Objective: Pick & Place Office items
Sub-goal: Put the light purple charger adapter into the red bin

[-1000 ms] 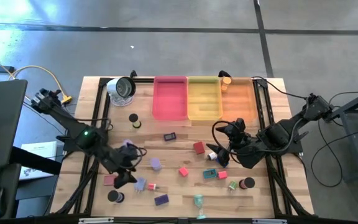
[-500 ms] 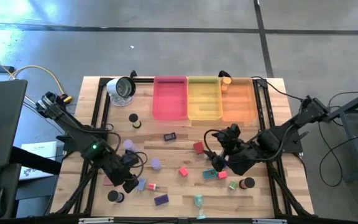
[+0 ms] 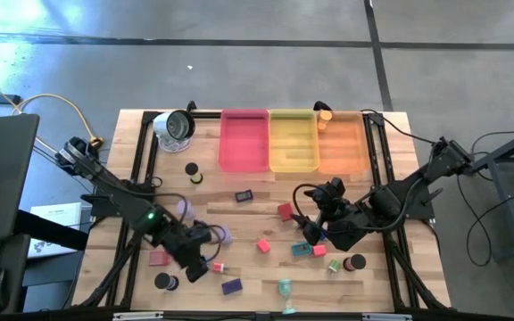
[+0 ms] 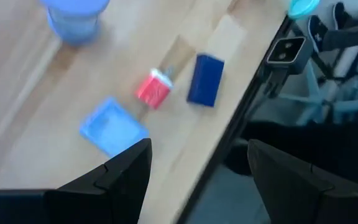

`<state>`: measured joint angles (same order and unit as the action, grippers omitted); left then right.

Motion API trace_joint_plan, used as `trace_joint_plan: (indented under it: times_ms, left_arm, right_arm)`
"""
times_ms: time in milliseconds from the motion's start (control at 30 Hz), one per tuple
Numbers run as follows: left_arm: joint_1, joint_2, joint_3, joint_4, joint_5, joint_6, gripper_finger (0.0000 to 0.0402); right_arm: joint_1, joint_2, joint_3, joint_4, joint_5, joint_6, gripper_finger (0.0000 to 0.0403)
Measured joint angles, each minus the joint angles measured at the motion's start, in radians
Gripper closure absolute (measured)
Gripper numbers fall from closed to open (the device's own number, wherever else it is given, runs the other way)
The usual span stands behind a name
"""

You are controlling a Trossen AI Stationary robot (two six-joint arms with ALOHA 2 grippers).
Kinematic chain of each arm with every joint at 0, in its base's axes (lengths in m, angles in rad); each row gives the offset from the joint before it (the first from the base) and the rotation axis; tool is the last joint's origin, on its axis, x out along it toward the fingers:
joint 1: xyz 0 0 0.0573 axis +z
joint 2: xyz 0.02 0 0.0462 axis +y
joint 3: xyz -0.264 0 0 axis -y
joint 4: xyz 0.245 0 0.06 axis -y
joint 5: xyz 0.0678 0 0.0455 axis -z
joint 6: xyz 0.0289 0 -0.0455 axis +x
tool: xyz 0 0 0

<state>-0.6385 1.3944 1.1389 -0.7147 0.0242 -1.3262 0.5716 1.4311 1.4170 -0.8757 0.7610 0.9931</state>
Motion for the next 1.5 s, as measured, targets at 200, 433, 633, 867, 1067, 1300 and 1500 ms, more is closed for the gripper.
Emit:
trace_joint_plan:
  times_ms: [200,433,633,867,1067,1300,1500]
  left_arm:
    - [-0.038,0.001,0.163,-0.429,0.06,-0.075,0.0143]
    - [-0.07,0.111,0.519,-0.776,-0.011,-0.189,0.0143]
    - [-0.054,0.298,0.648,-0.849,0.01,-0.277,0.0143]
    - [-0.035,0.435,0.647,-0.837,0.018,-0.28,0.0143]
    - [-0.031,0.438,0.647,-0.814,-0.046,-0.369,0.0143]
    - [-0.031,0.438,0.647,-0.837,-0.119,-0.377,0.0143]
    - [-0.031,0.438,0.632,-0.834,-0.2,-0.425,0.0143]
  right_arm:
    - [0.004,0.0,0.0,0.001,0.026,0.012,0.0037]
    - [0.004,0.0,0.0,0.005,0.026,-0.005,0.0037]
    - [0.004,0.0,0.0,0.005,0.029,-0.029,0.0037]
    - [0.005,0.0,0.0,0.005,0.014,-0.048,0.0037]
    - [0.005,0.0,0.0,0.012,-0.012,-0.049,0.0037]
    - [0.005,-0.001,0.0,0.012,-0.012,-0.056,0.0037]
    - [0.005,-0.001,0.0,0.012,-0.011,-0.059,0.0037]
